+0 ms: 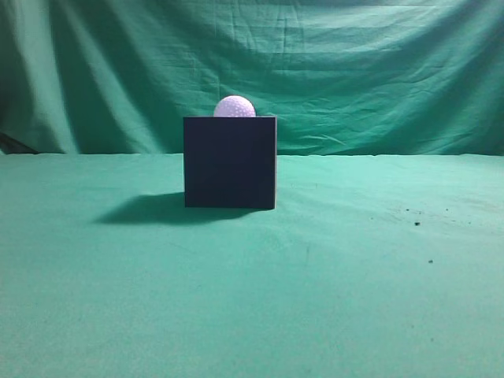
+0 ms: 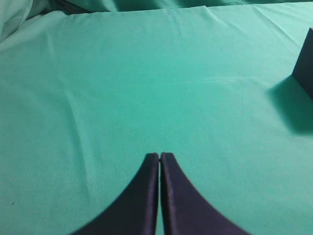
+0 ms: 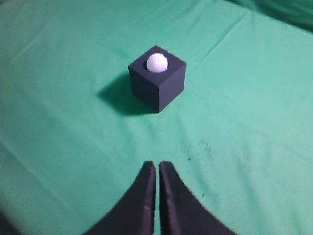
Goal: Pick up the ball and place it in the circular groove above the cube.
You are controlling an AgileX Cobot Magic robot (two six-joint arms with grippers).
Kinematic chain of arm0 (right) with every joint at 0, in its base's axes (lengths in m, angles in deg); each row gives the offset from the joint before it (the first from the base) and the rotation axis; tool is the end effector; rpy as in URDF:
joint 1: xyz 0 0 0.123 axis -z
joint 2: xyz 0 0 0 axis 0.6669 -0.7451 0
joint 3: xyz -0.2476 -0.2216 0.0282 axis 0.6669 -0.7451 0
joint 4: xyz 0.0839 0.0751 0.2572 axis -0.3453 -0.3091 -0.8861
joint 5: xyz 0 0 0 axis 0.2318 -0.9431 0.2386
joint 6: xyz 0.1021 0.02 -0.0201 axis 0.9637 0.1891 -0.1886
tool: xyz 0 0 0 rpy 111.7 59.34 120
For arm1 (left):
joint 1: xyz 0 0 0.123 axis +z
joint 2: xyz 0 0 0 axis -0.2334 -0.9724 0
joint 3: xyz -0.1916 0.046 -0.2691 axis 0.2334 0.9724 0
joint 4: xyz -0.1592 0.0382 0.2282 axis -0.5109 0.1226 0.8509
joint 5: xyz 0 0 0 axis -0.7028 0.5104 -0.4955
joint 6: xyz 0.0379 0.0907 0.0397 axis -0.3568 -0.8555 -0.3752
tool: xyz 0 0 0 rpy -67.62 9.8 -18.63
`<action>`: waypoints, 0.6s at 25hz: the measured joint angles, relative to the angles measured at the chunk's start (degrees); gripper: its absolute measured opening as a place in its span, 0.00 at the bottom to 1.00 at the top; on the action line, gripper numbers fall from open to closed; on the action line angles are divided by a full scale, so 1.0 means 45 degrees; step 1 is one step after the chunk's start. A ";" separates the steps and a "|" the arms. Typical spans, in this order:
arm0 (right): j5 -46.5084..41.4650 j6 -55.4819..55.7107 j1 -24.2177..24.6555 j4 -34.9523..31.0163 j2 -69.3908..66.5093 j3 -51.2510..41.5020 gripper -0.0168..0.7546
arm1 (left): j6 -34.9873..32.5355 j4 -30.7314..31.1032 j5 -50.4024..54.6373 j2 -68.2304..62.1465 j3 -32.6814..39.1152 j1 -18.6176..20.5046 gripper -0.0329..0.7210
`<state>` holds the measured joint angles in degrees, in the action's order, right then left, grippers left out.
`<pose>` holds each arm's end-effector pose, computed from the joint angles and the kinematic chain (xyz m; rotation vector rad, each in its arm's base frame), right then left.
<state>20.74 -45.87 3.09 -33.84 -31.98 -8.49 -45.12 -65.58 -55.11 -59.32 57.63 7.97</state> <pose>0.0542 0.0491 0.3856 -0.7772 2.0583 0.4150 0.0475 -0.0013 0.1682 0.1112 1.8479 -0.0056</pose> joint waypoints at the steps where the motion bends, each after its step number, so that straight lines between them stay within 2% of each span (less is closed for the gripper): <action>1: 0.0281 -0.0116 0.0000 0.0069 0.0309 -0.0283 0.02 | 0.0000 0.0000 0.0000 0.0000 0.0000 0.0000 0.04; 3: 0.1267 -0.0257 0.0190 0.0213 0.0984 -0.1056 0.02 | 0.0000 0.0000 0.0000 0.0000 0.0000 0.0000 0.04; 5: 0.2439 -0.0314 0.0908 0.0265 0.1882 -0.2146 0.02 | 0.0000 0.0000 0.0000 0.0000 0.0000 0.0000 0.04; 8: 0.4109 -0.0336 0.2608 0.0294 0.3273 -0.3951 0.02 | 0.0000 0.0000 0.0000 0.0000 0.0000 0.0000 0.04; 9: 0.4695 -0.0336 0.3277 0.0294 0.3769 -0.4520 0.08 | 0.0000 0.0000 0.0000 0.0000 0.0000 0.0000 0.04; 13: 0.6952 -0.0336 0.5519 0.0210 0.5528 -0.7163 0.08 | 0.0000 0.0000 0.0000 0.0000 0.0000 0.0000 0.04; 15: 0.7611 -0.0336 0.6263 -0.0037 0.6232 -0.8354 0.08 | 0.0000 0.0000 0.0000 0.0000 0.0000 0.0000 0.04</action>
<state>54.99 -47.39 31.27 -34.01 -3.94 -46.08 -45.12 -65.58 -55.11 -59.32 57.63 7.97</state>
